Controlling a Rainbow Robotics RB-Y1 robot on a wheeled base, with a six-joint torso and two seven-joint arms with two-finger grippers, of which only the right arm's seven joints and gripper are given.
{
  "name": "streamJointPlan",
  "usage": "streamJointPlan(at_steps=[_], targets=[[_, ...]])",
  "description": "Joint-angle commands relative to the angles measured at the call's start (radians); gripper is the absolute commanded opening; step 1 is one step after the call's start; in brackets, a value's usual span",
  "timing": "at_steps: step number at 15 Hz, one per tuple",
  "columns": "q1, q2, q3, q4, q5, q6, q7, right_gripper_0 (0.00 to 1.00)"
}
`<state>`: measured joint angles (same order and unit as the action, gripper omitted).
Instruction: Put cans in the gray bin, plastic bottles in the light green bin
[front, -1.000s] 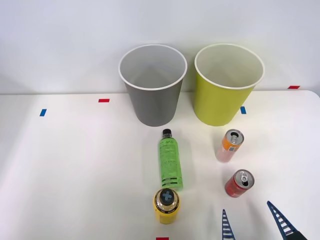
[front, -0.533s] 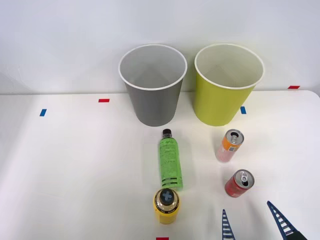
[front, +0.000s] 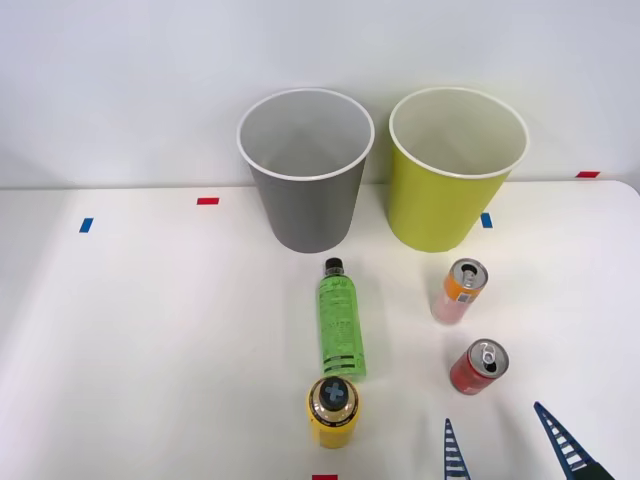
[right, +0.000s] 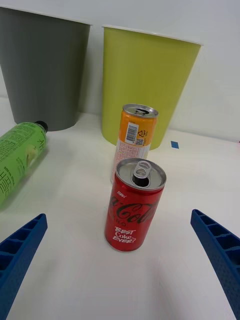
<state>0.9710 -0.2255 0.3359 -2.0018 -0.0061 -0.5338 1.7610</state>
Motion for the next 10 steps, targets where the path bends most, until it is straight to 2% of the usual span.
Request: streamJointPlan(at_steps=[1, 10], targets=[[0.000, 0.000, 0.000, 0.000, 0.000, 0.000, 0.000, 1.00], [0.000, 0.000, 0.000, 0.000, 0.000, 0.000, 0.000, 1.00]])
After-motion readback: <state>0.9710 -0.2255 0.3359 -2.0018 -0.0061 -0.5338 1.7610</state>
